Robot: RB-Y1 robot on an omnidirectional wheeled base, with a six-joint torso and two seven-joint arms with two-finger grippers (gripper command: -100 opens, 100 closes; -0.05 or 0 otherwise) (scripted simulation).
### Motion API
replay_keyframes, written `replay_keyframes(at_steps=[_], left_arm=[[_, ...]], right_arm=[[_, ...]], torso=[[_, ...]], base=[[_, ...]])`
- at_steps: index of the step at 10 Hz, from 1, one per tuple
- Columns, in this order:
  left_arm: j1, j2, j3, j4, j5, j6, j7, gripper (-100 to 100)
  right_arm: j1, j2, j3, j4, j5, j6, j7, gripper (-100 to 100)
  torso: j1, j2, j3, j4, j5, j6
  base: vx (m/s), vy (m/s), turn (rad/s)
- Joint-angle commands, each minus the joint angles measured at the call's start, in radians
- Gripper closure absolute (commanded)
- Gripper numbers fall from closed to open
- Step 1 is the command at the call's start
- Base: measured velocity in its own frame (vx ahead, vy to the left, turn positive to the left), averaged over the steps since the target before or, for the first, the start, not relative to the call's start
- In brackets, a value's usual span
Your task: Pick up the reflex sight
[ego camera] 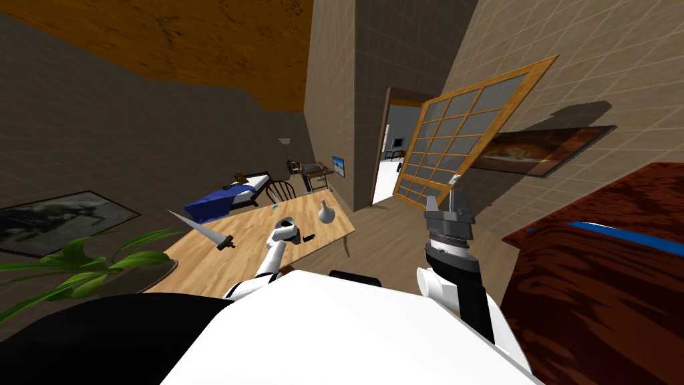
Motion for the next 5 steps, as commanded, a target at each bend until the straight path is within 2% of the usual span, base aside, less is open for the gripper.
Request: replay_keyframes(at_steps=[1,2,3,5], left_arm=[[-0.023,0.004,0.007,0.049,0.003,0.050,0.002,-100],[-0.040,0.009,0.014,0.081,0.008,0.080,0.001,-100],[-0.040,0.009,0.014,0.084,0.008,0.084,0.001,-100],[-0.071,0.019,0.026,0.144,0.017,0.139,0.000,-100]], right_arm=[[0.000,0.000,0.000,0.000,0.000,0.000,0.000,0],[0.000,0.000,0.000,0.000,0.000,0.000,0.000,0],[0.000,0.000,0.000,0.000,0.000,0.000,0.000,0],[0.000,0.000,0.000,0.000,0.000,0.000,0.000,0]], torso=[[0.000,0.000,0.000,0.000,0.000,0.000],[0.000,0.000,0.000,0.000,0.000,0.001],[0.000,-0.001,0.000,0.000,0.000,0.001],[0.000,0.000,0.000,0.000,0.000,0.000]], base=[[0.033,-0.019,-0.076],[0.047,-0.023,-0.152],[0.033,-0.014,-0.045],[0.034,-0.013,-0.091]])
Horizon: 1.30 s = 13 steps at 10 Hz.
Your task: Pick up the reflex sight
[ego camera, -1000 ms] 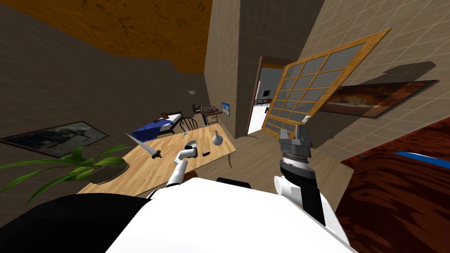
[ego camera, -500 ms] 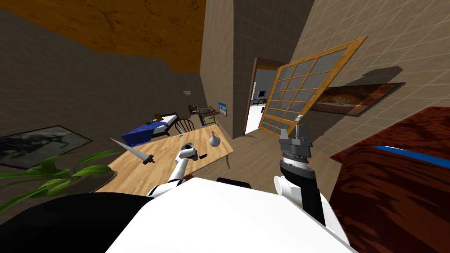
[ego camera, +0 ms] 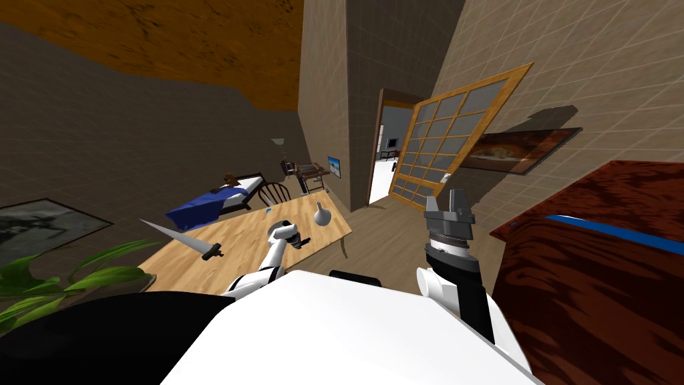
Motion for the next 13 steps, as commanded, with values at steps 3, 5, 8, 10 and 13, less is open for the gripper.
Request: replay_keyframes(at_steps=[3,5,8,10,13], left_arm=[[-0.041,0.015,0.016,0.076,0.013,0.084,-0.001,-100],[-0.043,0.015,0.017,0.077,0.013,0.093,0.001,-100],[-0.037,0.003,0.009,0.107,0.011,0.055,0.001,-100],[-0.032,-0.007,0.003,0.131,0.010,0.021,0.001,-100],[-0.035,-0.002,0.005,0.125,0.011,0.032,0.000,100]], right_arm=[[0.000,0.000,0.000,0.000,0.000,0.000,0.000,0],[0.000,0.000,0.000,0.000,0.000,0.000,0.000,0],[0.000,0.000,0.000,0.000,0.000,0.000,0.000,0],[0.000,0.000,0.000,0.000,0.000,0.000,0.000,0],[0.000,0.000,0.000,0.000,0.000,0.000,0.000,0]], torso=[[0.001,0.000,0.000,0.000,0.000,0.000],[0.000,0.000,0.000,0.000,0.000,0.000],[0.002,0.002,0.001,0.000,0.000,-0.001],[0.003,0.001,0.000,0.000,0.001,-0.001],[0.001,0.002,0.001,0.000,0.000,-0.001]], base=[[0.038,-0.006,-0.087],[0.029,-0.007,-0.055],[0.014,0.013,0.010],[0.033,0.024,0.009],[0.005,0.003,0.001]])
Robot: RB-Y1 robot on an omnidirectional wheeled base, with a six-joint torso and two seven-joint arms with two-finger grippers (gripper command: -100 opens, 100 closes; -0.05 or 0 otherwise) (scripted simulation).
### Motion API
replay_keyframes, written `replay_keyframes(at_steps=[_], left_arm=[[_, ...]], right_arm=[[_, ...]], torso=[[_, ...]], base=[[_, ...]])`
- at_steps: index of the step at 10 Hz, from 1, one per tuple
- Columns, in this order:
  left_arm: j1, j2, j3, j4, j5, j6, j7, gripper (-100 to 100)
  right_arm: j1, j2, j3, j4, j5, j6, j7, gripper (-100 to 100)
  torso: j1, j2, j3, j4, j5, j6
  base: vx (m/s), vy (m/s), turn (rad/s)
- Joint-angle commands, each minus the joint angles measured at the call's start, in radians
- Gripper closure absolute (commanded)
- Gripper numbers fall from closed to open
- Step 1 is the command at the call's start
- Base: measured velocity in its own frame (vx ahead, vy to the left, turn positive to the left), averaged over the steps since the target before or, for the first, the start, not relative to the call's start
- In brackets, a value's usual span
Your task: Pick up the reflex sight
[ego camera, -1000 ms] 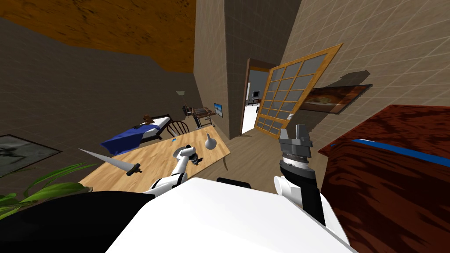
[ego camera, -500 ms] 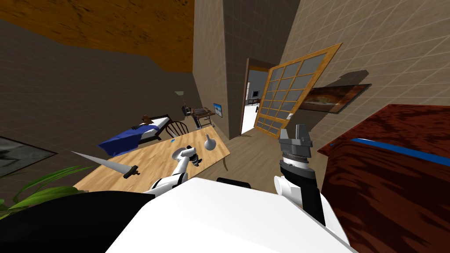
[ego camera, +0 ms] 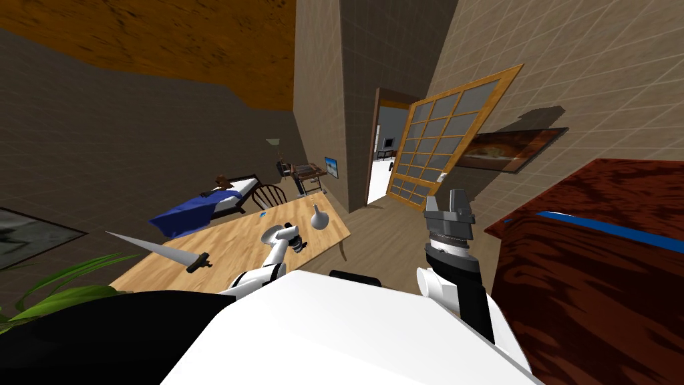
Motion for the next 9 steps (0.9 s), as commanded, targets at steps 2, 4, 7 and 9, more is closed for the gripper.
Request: replay_keyframes(at_steps=[2,4,7,9], left_arm=[[0.000,0.000,0.000,0.000,0.000,0.000,0.000,100],[0.000,0.000,0.000,0.000,0.000,-0.001,0.000,0],[-0.009,0.017,0.013,-0.047,0.002,0.065,0.001,100],[-0.008,0.016,0.011,-0.039,0.002,0.055,0.000,0]], right_arm=[[0.000,0.000,0.000,0.000,0.000,0.000,0.000,0],[0.000,0.000,0.000,0.000,0.000,0.000,0.000,0],[0.000,0.000,0.000,0.000,0.000,0.000,0.000,0],[0.000,0.000,0.000,0.000,0.000,0.000,0.000,0]], torso=[[0.000,0.000,0.000,0.000,0.000,0.000],[0.000,-0.001,0.000,0.000,0.000,0.000],[-0.002,0.002,0.001,0.000,0.000,0.000],[-0.001,0.001,0.001,0.000,0.000,0.000]], base=[[0.000,0.000,0.000],[0.000,0.000,0.000],[-0.034,-0.029,-0.017],[-0.008,-0.006,0.000]])
